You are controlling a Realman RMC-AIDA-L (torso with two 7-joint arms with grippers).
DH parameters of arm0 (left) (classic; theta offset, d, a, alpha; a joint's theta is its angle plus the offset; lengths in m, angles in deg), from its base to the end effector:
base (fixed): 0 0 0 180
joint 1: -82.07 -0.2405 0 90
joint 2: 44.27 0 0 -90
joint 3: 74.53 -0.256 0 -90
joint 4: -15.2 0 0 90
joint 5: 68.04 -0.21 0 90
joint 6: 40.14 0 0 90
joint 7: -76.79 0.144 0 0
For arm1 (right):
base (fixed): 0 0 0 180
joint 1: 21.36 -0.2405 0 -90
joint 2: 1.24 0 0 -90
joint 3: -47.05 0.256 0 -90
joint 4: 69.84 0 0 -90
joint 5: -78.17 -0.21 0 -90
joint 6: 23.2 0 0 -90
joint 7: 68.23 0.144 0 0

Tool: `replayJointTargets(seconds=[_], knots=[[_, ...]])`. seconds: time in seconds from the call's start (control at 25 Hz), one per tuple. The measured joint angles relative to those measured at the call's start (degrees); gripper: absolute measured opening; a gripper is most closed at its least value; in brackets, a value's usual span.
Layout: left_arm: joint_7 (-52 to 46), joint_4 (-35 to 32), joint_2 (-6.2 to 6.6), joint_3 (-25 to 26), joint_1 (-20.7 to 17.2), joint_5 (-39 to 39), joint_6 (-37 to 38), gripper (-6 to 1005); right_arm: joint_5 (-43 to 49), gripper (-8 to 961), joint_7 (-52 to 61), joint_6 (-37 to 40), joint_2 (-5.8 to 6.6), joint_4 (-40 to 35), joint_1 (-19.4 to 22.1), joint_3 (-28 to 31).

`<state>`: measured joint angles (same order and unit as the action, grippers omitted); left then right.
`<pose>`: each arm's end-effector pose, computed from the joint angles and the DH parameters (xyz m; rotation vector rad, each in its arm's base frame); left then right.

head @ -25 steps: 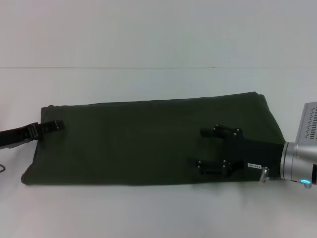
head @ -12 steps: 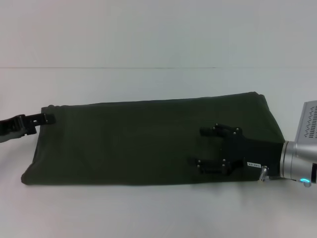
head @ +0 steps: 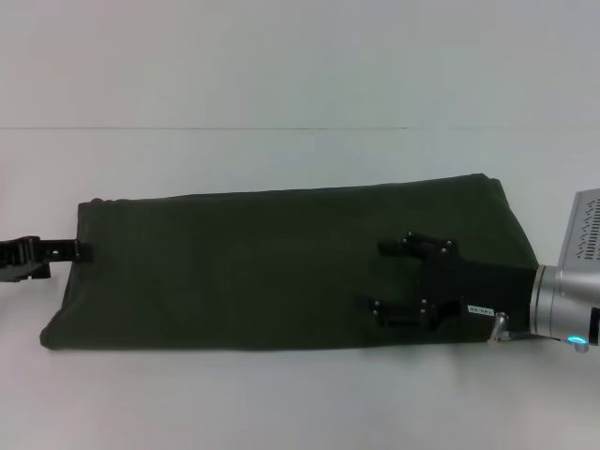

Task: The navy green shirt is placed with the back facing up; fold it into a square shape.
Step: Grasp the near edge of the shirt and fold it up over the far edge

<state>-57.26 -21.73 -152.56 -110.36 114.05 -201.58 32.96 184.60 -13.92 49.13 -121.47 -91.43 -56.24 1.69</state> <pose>-0.3487 0.3653 0.0817 -1.9932 -1.7167 -0.3225 0.2605 0.3440 -0.0605 -2.6678 0.3139 0.5784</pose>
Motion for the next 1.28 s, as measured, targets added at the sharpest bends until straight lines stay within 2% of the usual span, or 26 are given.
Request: replayJointTargets(seconds=[1.28], knots=[[0.76,1.6,-1.8,-0.29,-0.08,-1.55,-4.8,891,0.0,904,0.43,-0.78,0.0,0.17,-0.27,-0.13]])
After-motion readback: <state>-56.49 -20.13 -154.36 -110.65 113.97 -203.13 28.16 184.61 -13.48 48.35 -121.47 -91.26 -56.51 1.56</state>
